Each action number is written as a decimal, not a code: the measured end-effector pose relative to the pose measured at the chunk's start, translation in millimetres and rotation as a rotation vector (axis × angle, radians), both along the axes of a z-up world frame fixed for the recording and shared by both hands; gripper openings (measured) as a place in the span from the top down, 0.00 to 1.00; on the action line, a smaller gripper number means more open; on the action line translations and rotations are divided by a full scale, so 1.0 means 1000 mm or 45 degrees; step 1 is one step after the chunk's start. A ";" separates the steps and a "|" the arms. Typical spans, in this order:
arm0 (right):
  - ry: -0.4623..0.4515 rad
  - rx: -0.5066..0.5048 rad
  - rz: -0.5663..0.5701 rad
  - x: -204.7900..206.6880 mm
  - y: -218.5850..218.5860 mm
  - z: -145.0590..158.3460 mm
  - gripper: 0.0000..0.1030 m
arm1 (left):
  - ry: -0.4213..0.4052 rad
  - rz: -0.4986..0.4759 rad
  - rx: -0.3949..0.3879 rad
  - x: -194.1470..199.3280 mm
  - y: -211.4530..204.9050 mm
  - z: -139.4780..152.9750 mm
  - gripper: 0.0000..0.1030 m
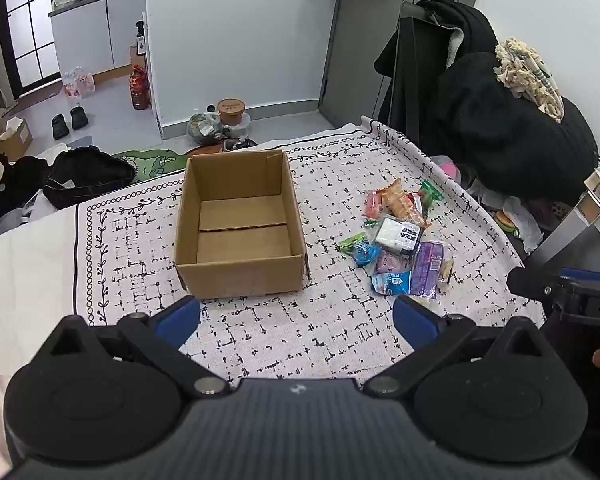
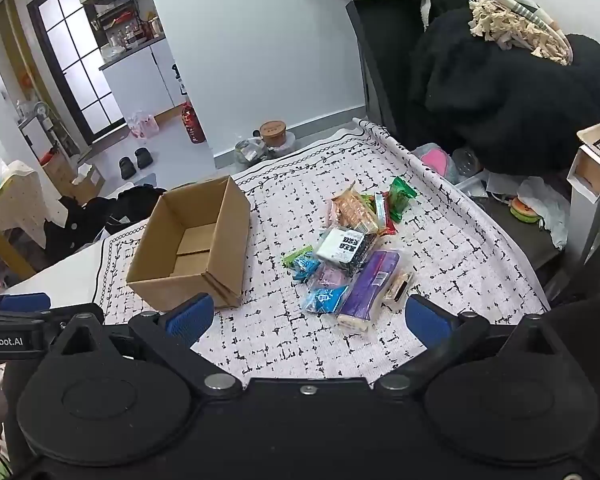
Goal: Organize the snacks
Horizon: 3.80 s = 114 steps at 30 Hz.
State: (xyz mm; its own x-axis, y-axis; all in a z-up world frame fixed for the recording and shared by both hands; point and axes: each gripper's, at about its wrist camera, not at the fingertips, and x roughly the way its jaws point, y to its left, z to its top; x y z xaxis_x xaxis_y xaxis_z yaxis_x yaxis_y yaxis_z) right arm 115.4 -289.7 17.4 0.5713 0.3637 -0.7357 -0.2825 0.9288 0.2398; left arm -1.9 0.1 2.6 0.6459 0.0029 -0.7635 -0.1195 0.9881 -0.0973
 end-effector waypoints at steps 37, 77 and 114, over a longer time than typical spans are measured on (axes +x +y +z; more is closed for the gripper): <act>-0.039 -0.002 0.016 -0.004 0.000 0.008 0.00 | -0.016 0.003 0.003 -0.006 -0.001 0.009 0.01; -0.012 0.009 -0.040 0.021 -0.013 -0.003 0.00 | 0.010 -0.075 -0.074 0.033 -0.019 -0.006 0.01; 0.341 0.102 -0.368 0.128 -0.038 -0.092 0.42 | 0.110 -0.162 -0.232 0.173 -0.060 -0.100 0.25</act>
State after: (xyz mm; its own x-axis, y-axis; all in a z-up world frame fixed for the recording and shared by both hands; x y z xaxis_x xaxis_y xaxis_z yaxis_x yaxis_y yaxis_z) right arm 243.3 -328.2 -74.6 0.4501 0.2788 -0.8483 0.0698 0.9361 0.3446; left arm 170.9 -60.1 -97.4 0.5644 -0.2174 -0.7964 -0.0105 0.9627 -0.2703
